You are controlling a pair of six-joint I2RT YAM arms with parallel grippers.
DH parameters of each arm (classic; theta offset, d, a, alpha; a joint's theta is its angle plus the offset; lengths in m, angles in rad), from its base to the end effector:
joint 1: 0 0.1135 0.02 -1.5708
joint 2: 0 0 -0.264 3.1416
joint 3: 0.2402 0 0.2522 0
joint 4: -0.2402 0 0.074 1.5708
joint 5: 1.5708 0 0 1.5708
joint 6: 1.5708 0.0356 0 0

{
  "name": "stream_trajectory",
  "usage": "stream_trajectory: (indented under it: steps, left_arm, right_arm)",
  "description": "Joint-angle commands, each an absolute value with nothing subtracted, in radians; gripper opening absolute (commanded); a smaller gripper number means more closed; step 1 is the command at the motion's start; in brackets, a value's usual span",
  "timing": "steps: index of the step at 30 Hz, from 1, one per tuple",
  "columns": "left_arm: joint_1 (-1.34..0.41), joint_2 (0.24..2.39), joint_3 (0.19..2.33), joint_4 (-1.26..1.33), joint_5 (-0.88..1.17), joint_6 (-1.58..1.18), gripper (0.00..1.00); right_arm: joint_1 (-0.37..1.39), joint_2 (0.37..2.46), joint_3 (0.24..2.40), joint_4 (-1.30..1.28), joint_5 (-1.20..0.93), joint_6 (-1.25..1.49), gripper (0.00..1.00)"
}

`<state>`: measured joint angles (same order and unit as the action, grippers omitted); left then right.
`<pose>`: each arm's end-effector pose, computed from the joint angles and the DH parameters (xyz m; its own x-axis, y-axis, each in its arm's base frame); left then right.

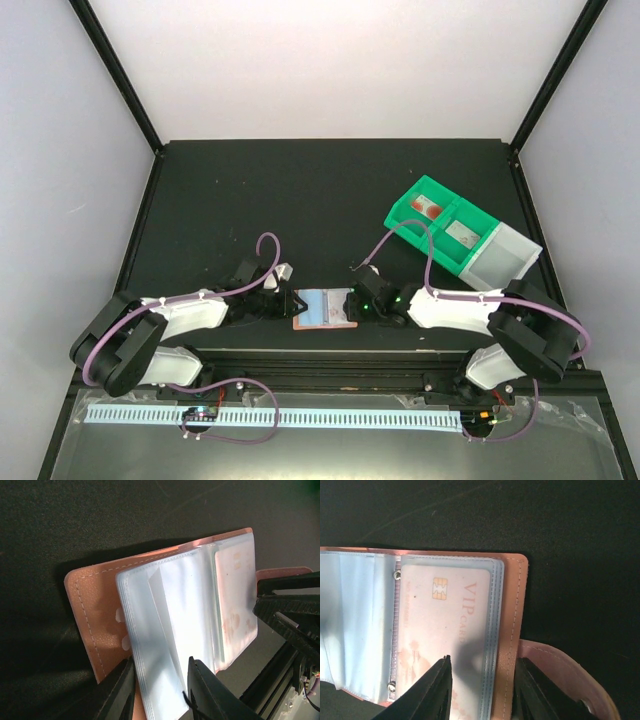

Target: Take the credit cards out of the card holder

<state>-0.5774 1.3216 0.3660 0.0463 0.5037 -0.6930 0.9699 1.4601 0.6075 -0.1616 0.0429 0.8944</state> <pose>0.1665 -0.1290 0.1209 -0.9728 -0.0340 -0.2293 0.1365 0.7152 -0.6855 0.1455 0.2095 0.1379 -0.9331 0.0167 -0.3591 -0.1335 0.9114 0.3892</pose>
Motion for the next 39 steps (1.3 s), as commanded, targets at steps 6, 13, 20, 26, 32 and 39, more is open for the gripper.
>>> stream_trajectory:
  steps: [6, 13, 20, 26, 32, 39]
  left_arm:
    - [-0.578, 1.291, 0.37, 0.017, 0.522, -0.694, 0.32]
    - [-0.578, 1.287, 0.363, 0.024, 0.515, -0.692, 0.32]
    - [-0.578, 1.287, 0.348, 0.046, 0.522, -0.694, 0.3]
    - [-0.578, 1.294, 0.338, 0.068, 0.528, -0.701, 0.3]
    - [-0.577, 1.287, 0.337, 0.064, 0.526, -0.699, 0.3]
    - [-0.578, 1.287, 0.334, 0.066, 0.524, -0.701, 0.3]
  right_arm:
    - [0.982, 1.388, 0.613, -0.146, 0.049, 0.875, 0.4]
    - [0.992, 1.457, 0.631, -0.106, 0.011, 0.876, 0.41]
    - [0.995, 1.489, 0.621, -0.073, -0.007, 0.886, 0.41]
    - [0.996, 1.483, 0.619, -0.043, -0.028, 0.876, 0.4]
    - [0.996, 1.467, 0.626, -0.023, -0.063, 0.876, 0.41]
    - [0.996, 1.457, 0.606, 0.035, -0.108, 0.89, 0.41]
